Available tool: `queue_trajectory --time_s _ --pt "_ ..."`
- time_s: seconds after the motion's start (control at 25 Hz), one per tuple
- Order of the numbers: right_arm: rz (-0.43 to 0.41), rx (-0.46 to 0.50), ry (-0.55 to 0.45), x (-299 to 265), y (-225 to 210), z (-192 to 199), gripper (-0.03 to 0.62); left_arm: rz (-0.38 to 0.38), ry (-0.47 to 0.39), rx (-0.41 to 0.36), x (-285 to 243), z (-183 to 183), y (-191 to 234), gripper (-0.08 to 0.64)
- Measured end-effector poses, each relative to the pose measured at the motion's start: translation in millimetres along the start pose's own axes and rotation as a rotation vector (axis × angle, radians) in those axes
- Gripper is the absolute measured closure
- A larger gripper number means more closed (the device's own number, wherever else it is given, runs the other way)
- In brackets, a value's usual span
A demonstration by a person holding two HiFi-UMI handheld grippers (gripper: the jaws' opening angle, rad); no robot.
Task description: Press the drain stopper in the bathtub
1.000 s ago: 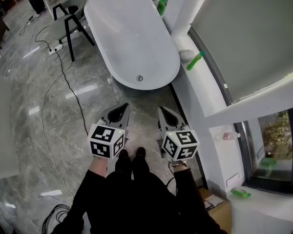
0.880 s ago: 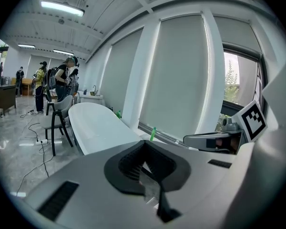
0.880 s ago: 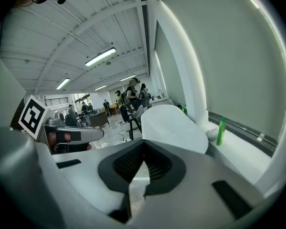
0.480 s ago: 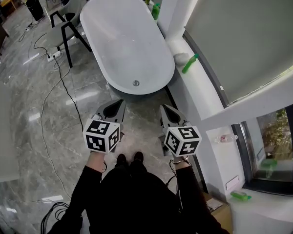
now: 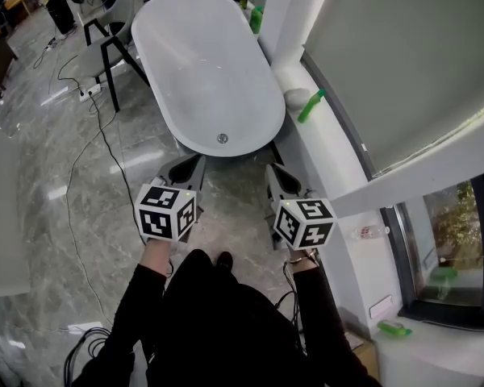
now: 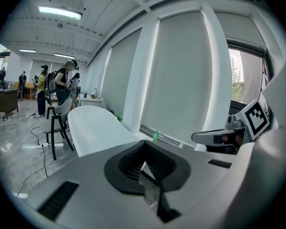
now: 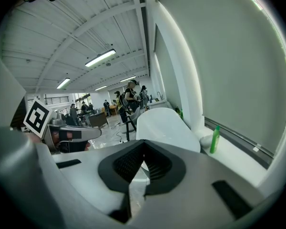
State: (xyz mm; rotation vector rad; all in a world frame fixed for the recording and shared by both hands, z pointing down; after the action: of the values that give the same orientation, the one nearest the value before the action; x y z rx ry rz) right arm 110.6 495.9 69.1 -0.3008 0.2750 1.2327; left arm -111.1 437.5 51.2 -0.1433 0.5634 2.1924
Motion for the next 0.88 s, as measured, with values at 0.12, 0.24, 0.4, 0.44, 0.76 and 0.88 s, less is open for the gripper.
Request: queue_trajectory --time_s 0.12,0.24,0.4,0.44,0.76,0.88 --pt "0.003 -0.006 -0.001 0 -8 -1 0.589 -0.003 0.003 -0.004 -6 -2 -3 0.555" --pt "0.001 -0.005 -0.004 -3 -16 -3 0.590 -0.007 0.001 -0.012 -14 -6 -6 0.555" --pt "-0.008 -0.002 0.002 -10 -24 -6 0.589 -0.014 0.001 -0.008 -22 -11 -5 0.555" --pt "-0.011 -0.002 0.001 -13 -26 -8 0.590 -0.018 0.000 -0.004 -25 -12 -4 0.555" --pt "-0.011 -0.002 0.016 -36 -42 -13 0.589 -0.021 0.017 -0.008 -52 -20 4 0.555" --pt "-0.001 -0.004 0.033 -49 -47 -15 0.590 -0.017 0.033 -0.002 -65 -21 11 0.557"
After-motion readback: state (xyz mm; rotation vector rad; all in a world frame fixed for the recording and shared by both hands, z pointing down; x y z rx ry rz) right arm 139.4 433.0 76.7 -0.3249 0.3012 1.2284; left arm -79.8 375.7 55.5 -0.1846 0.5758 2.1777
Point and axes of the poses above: the fingertips, and each gripper's own axes: x backward along the fingers, y to its left, z out of its underside, the point moved 8 cm from there along x, backward along the fingers, and after that the axes turned 9 degrees about x, right-handed, at the moved point
